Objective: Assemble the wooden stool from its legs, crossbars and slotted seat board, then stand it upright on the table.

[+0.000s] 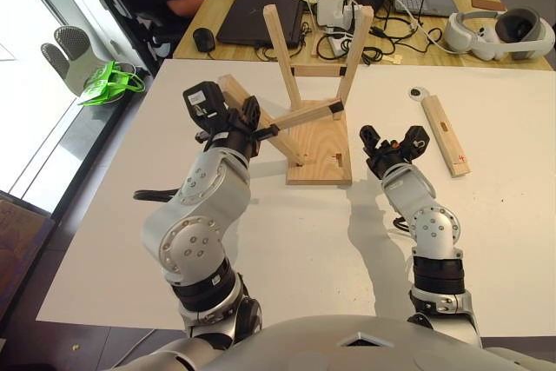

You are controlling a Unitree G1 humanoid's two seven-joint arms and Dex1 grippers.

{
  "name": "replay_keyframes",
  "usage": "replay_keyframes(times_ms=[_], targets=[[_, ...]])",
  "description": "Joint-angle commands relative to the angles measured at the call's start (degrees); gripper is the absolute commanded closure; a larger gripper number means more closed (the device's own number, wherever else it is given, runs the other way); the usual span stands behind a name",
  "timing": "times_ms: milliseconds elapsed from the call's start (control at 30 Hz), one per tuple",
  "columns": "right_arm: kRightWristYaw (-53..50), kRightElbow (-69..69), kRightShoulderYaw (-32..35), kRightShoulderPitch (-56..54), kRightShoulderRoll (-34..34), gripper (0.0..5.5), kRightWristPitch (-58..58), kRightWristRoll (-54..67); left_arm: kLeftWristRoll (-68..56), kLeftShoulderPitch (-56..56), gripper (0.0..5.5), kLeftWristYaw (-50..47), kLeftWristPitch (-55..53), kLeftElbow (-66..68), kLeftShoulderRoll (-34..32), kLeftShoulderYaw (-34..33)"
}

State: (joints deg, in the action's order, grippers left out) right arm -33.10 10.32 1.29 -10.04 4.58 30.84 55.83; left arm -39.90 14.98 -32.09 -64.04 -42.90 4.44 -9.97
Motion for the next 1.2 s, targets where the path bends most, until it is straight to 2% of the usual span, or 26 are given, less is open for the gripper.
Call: replay_keyframes(times_ms=[33, 367, 467, 633, 867, 1067, 1100, 1200], targets=[[-0.2, 0.4, 0.5, 0.4, 5.0, 1.71, 0.4, -0.4, 1.0, -1.9, 4.46, 0.7, -1.6, -0.6, 0.9, 0.4], [-0.3, 0.4, 0.5, 0.4, 5.0, 1.71, 0.6, -1.1, 3.2, -1.4, 4.46, 2.6, -3.1, -0.9, -0.4, -0.1], [-0.3, 0.4, 0.5, 0.3, 5.0, 1.71, 0.7, -1.3, 5.0, -1.5, 4.46, 3.5, -3.5, -1.0, -1.7, 1.5], [0.0, 0.5, 0.4, 0.1, 4.7, 1.71, 0.6, -2.0, 9.9, 0.0, 4.46, 5.8, -3.6, -1.6, -5.1, 7.9], [1.1, 0.6, 0.0, -0.3, 3.7, 1.71, 0.5, -4.1, 14.3, 1.4, 4.46, 7.7, -2.4, -0.8, -3.3, 10.3], [5.2, 0.6, 2.0, -2.5, -3.0, 1.71, -0.7, -12.3, 16.2, 1.3, 4.46, 9.5, -2.5, -0.5, -1.6, 9.8], [6.2, 0.4, 2.7, -3.3, -4.8, 1.70, -1.0, -14.5, 16.6, 1.2, 4.11, 9.7, -2.6, -0.6, -1.3, 9.7], [9.1, -0.6, 5.3, -5.3, -9.8, 1.70, -1.7, -19.9, 17.3, 1.0, 3.67, 10.4, -2.8, -0.8, -0.6, 9.7]])
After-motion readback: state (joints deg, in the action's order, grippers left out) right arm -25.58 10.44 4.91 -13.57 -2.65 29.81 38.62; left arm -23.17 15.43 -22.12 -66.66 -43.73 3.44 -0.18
